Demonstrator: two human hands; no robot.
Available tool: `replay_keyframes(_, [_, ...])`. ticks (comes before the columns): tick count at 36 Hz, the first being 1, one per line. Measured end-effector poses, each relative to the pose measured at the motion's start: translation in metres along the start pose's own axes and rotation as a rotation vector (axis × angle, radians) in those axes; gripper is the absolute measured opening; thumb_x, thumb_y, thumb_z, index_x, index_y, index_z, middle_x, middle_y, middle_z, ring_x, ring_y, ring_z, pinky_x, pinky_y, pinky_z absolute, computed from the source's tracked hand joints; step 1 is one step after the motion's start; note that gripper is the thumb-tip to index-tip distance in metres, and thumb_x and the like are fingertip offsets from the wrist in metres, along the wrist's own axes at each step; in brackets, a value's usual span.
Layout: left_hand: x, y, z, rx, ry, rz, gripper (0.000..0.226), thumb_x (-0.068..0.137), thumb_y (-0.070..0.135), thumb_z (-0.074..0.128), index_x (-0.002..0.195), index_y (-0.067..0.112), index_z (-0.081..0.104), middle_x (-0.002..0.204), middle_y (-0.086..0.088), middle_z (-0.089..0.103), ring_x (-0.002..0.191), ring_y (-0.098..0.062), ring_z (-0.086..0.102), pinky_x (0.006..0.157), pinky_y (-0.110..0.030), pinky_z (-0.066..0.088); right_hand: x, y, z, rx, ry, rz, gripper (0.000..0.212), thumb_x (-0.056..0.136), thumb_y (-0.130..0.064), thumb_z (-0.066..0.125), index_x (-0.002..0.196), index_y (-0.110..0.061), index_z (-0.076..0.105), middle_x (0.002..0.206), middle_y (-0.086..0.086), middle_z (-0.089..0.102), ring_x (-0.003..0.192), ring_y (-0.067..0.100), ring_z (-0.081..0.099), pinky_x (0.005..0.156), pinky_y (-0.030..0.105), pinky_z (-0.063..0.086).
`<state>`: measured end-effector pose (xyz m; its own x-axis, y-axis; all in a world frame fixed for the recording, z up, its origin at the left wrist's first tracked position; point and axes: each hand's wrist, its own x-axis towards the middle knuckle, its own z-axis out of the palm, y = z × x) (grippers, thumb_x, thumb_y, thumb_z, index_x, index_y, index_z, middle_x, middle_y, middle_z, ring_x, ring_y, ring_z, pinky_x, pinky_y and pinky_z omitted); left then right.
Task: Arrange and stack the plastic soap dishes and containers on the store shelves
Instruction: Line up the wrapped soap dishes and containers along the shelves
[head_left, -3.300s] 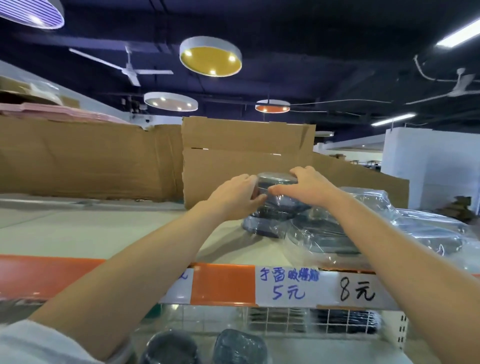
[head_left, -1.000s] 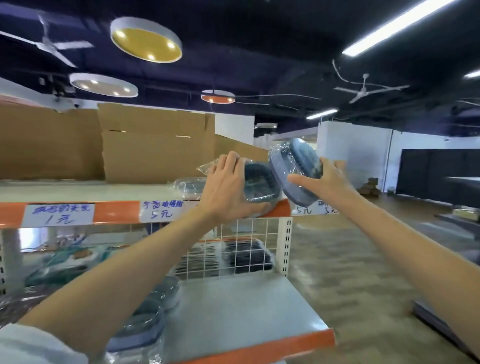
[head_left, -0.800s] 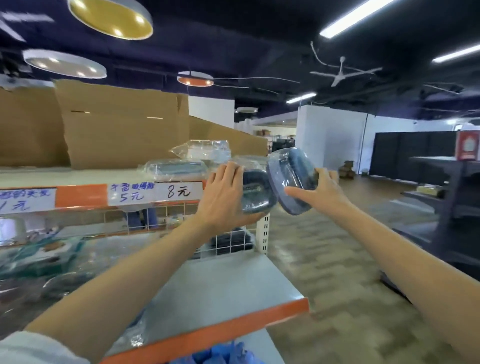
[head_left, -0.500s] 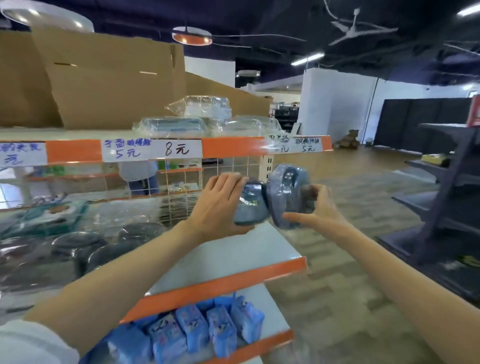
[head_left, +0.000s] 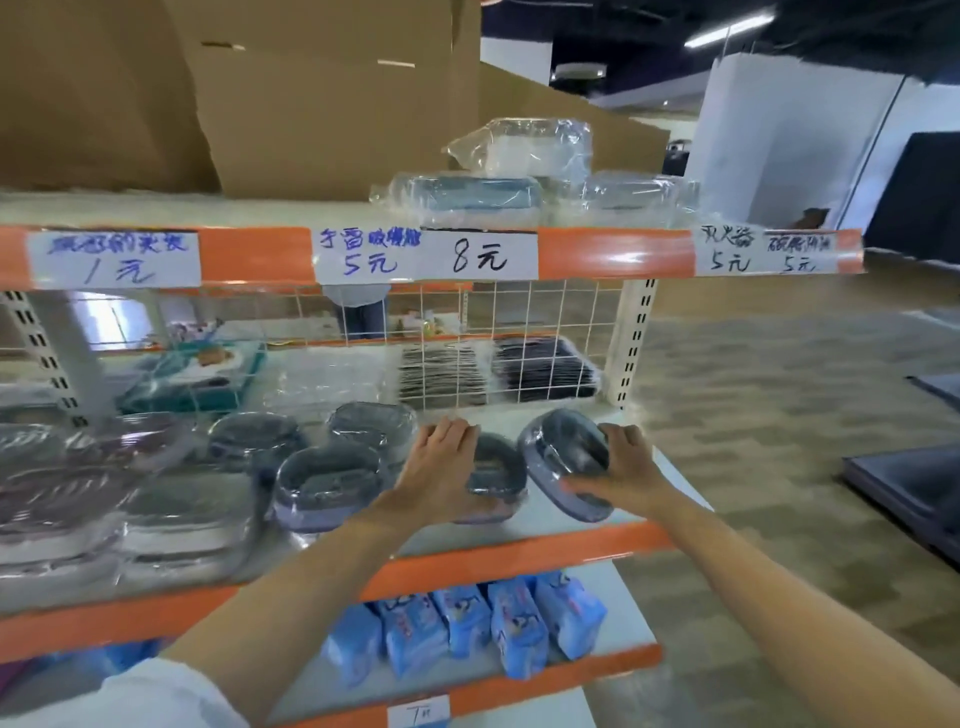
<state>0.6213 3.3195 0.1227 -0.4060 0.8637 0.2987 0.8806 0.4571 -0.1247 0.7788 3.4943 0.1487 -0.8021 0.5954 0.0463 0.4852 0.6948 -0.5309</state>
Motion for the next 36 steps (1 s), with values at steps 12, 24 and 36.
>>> replay_keyframes(12, [-0.004,-0.036,0.046,-0.043,-0.240,-0.009,0.065,0.087,0.054,0.054,0.132,0.008,0.043,0.133,-0.007,0.045,0.125,-0.024,0.038,0.110,-0.033,0.020,0.073,-0.022,0.047,-0.192,-0.077,0.071,0.090,0.069,-0.049,0.078,0.140,-0.020,0.031,0.135,0.005,0.030,0.125,0.027,0.026,0.096,0.036,0.034])
replay_keyframes(24, [-0.010,-0.034,0.042,-0.172,-0.277,-0.085,0.070,0.082,0.045,0.065,0.135,0.006,0.043,0.136,-0.009,0.043,0.130,-0.024,0.034,0.112,-0.032,0.020,0.124,-0.068,0.095,-0.161,-0.234,-0.092,0.083,0.077,-0.037,0.077,0.143,-0.011,0.034,0.142,0.011,0.038,0.127,0.029,0.038,0.103,0.037,0.036])
replay_keyframes(36, [-0.009,-0.027,0.041,-0.214,-0.337,-0.156,0.072,0.078,0.044,0.070,0.135,0.008,0.042,0.132,-0.006,0.047,0.124,-0.023,0.040,0.108,-0.033,0.032,0.106,-0.057,0.097,-0.157,-0.200,-0.194,0.055,0.081,-0.022,0.072,0.126,-0.002,0.049,0.127,0.016,0.045,0.117,0.028,0.045,0.094,0.030,0.039])
